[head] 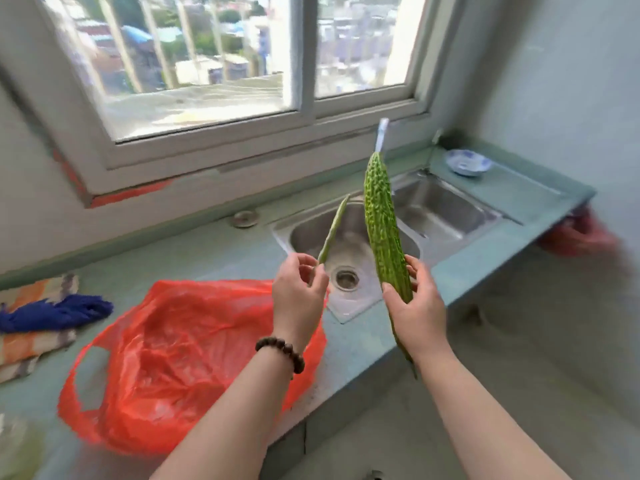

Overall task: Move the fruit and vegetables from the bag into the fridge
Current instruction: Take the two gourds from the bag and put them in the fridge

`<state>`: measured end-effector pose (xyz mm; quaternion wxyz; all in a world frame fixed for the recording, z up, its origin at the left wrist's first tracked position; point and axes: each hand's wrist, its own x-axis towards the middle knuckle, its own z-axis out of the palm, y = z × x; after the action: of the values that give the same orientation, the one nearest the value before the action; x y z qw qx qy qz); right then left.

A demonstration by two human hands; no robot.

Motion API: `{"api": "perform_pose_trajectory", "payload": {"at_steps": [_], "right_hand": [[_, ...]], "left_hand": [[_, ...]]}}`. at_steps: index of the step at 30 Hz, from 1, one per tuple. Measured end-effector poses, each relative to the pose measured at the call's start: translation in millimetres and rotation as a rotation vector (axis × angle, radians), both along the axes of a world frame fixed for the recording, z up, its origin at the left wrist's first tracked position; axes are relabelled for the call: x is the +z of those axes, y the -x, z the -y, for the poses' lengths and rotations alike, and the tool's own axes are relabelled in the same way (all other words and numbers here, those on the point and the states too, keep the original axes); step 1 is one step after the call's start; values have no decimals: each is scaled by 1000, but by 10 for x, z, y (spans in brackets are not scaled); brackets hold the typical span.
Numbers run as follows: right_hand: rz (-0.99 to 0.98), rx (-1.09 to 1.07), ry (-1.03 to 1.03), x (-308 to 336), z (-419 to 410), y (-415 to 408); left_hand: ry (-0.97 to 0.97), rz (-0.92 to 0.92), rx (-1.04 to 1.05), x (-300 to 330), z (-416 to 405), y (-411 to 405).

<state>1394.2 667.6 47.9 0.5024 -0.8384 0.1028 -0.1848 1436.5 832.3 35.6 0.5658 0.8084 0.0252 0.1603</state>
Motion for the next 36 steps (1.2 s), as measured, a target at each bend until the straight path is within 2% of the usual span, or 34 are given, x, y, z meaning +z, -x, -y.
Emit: {"api": "perform_pose_trajectory", "payload": {"at_steps": [8, 16, 28, 36], "right_hand": [[-17, -529, 20, -74, 1343, 1317], [-15, -942, 16, -10, 2356, 2972], [21, -1366, 45, 5, 3757, 5778], [83, -1556, -3, 25, 4474, 6910]], "left_hand": [[-41, -39, -482, -18, 1747, 604], [-69, 16, -877, 136, 3302, 1888], [-67, 37, -1256, 224, 5295, 4525], [-82, 104, -1449, 377, 6313, 5597]]}}
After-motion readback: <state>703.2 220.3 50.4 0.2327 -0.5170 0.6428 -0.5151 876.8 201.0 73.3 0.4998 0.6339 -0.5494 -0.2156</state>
